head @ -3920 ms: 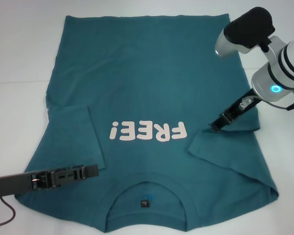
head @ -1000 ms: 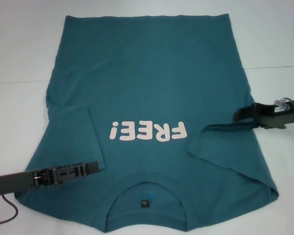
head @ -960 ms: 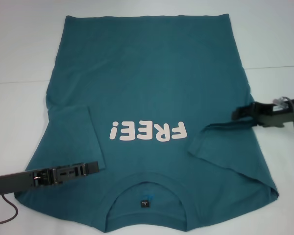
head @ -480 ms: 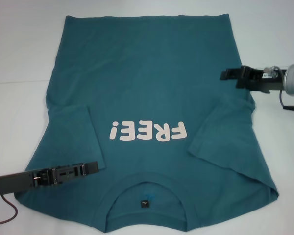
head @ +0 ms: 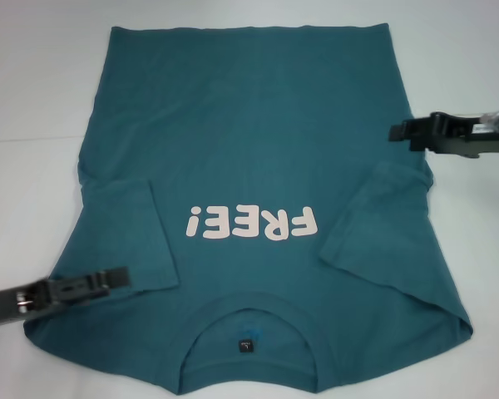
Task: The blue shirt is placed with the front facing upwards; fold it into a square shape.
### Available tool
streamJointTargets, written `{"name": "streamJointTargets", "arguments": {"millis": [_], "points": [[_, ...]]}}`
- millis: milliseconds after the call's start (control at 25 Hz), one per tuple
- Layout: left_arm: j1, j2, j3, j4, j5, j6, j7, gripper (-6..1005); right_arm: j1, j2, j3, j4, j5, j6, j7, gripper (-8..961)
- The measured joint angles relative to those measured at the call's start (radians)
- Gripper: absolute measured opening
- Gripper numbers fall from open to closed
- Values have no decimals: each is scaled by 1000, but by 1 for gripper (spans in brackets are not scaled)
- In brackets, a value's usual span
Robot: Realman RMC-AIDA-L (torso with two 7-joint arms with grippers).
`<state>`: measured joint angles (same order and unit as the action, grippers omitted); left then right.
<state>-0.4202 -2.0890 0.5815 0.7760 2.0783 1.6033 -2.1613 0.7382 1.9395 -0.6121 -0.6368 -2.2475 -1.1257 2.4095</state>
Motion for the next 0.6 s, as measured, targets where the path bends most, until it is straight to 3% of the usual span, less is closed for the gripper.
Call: {"name": "streamJointTargets", "arguments": {"millis": [280, 600], "points": [[30, 35, -112, 1, 40, 13, -236, 765, -26, -41, 10, -11, 0, -151, 6, 523], [34, 38, -157, -4, 119, -105, -329, 766, -31, -44, 13, -10, -2, -220, 6, 508]]}}
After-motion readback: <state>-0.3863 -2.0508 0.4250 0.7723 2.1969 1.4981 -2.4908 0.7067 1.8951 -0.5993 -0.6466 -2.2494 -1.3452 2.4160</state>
